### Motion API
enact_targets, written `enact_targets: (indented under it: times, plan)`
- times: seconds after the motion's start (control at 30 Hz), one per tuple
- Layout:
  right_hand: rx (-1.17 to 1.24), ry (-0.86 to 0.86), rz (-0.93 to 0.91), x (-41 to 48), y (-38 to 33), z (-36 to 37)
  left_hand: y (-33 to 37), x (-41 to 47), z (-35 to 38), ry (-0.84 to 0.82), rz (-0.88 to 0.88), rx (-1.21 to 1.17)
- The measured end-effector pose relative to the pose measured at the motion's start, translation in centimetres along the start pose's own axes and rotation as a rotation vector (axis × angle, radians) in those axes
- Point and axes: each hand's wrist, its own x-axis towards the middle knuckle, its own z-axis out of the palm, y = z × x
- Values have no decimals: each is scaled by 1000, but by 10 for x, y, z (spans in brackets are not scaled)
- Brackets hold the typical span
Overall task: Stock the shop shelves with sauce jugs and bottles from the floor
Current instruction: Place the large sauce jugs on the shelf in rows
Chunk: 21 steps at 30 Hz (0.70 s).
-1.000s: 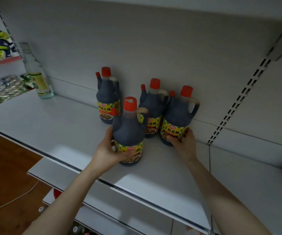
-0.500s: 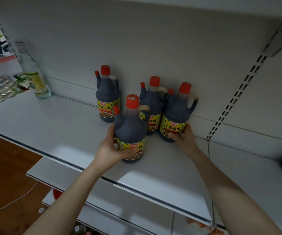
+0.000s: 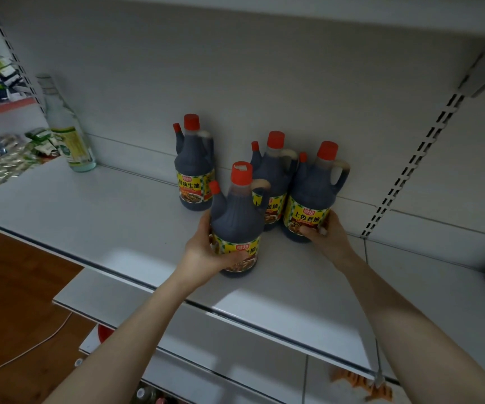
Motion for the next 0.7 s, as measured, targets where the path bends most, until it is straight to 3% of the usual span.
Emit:
enact_targets:
  times: [0.13, 0.37, 0.5, 0.7]
  plan:
    - [-260, 3, 232, -28, -1, -2, 2, 10, -6, -73, -5, 17]
    - [-772, -76, 257, -98, 19, 9, 2, 39, -5, -194, 24, -14]
    - [-860, -38, 199, -107, 25, 15, -1, 52, -2, -241, 67, -23]
    - [-900, 0, 189, -110, 27, 18, -23, 49, 14, -185, 85, 76]
